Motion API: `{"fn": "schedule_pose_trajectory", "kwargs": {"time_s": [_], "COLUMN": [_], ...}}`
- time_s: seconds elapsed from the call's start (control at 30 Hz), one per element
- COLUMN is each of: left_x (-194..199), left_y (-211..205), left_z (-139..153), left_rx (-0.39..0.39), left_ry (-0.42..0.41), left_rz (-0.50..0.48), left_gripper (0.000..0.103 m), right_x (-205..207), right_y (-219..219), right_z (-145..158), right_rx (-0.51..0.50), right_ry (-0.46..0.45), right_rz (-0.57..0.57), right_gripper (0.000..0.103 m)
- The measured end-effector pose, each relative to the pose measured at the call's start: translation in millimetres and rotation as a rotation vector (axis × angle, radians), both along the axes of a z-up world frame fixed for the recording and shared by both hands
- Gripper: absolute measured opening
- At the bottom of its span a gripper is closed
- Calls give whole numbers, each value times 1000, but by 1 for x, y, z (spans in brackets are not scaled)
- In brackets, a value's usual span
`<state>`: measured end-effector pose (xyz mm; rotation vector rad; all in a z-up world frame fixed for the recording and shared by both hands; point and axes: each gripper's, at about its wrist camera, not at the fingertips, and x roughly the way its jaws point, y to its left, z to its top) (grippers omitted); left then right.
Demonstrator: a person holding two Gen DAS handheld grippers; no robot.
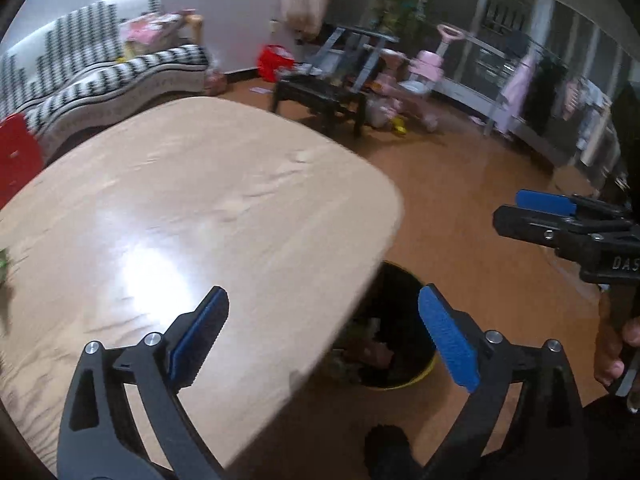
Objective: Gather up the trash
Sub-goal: 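Return both tools to the table toward the silver pack and green wrapper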
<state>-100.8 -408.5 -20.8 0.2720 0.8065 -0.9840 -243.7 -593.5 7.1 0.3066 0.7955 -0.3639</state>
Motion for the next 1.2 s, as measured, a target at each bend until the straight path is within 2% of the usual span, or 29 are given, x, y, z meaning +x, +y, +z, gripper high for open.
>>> {"fn": "schedule_pose_trajectory", "kwargs": {"time_s": [0.1, 0.37, 0.57, 0.67, 0.8, 0.97, 1.2], "left_x": [23, 85, 114, 121, 123, 126, 165], "left_y": [36, 170, 271, 306, 332, 344, 307], "left_z": [5, 16, 23, 22, 16, 8, -15], "left_rx": [17, 60, 47, 48, 78, 91, 124], "left_ry": [-10, -41, -34, -26, -26, -13, 35], "left_rz": [89, 361, 550, 616, 658, 681, 682], "left_gripper": [93, 93, 93, 93, 93, 93, 93], "right_x": [33, 120, 171, 193, 213, 231, 268], "right_y": [33, 132, 205, 236, 264, 280, 278], "right_z": [11, 26, 20, 14, 11, 5, -9], "right_rx": [-11, -9, -6, 4, 8, 26, 24], "right_ry": [-23, -50, -62, -55, -60, -62, -34], "right_rz": [73, 276, 426, 485, 538, 560, 543], "right_gripper": [87, 88, 89, 89, 89, 89, 89]}}
